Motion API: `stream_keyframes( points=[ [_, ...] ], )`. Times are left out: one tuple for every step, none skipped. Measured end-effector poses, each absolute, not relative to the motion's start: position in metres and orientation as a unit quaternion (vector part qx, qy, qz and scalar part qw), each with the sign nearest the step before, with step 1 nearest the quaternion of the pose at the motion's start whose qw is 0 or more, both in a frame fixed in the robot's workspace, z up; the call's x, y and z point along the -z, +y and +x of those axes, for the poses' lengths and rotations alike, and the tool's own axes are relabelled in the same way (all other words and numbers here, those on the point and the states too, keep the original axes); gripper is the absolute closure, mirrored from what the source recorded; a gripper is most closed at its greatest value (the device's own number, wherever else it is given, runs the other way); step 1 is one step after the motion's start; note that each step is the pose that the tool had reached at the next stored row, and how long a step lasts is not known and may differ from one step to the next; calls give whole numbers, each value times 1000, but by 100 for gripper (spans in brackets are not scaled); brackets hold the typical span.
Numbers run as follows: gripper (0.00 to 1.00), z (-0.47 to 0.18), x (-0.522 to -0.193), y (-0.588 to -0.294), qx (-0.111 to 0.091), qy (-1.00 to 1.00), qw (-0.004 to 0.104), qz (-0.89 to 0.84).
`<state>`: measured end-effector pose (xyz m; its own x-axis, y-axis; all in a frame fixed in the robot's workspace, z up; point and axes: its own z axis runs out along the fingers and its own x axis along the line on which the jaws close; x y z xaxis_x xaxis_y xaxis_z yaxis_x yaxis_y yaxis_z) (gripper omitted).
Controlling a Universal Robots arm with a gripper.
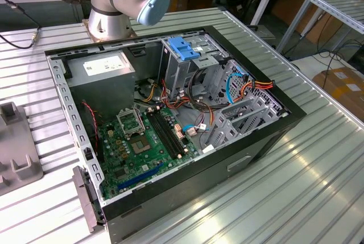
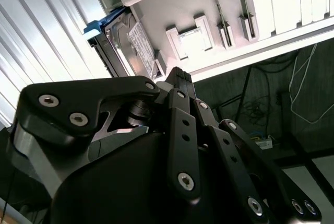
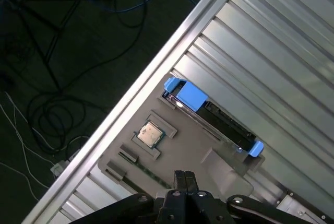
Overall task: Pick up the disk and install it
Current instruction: 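Pick up the disk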
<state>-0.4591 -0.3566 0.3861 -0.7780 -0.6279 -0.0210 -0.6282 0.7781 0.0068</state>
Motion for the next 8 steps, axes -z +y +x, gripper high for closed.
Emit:
stream_keyframes(
  points=[
    [90,-459,-386,-357,-7,942,9,-335],
    [90,-459,-386,-357,-7,941,9,-337],
    [90,-459,-386,-357,-7,941,9,-339],
    [90,-459,-386,-357,-7,940,9,-342],
    [90,-459,-386,-357,-7,938,9,-345],
    [90,-459,-386,-357,-7,938,9,-347],
    [90,-459,-386,-357,-7,937,9,-349],
    [90,-459,-386,-357,-6,936,9,-351]
  ],
)
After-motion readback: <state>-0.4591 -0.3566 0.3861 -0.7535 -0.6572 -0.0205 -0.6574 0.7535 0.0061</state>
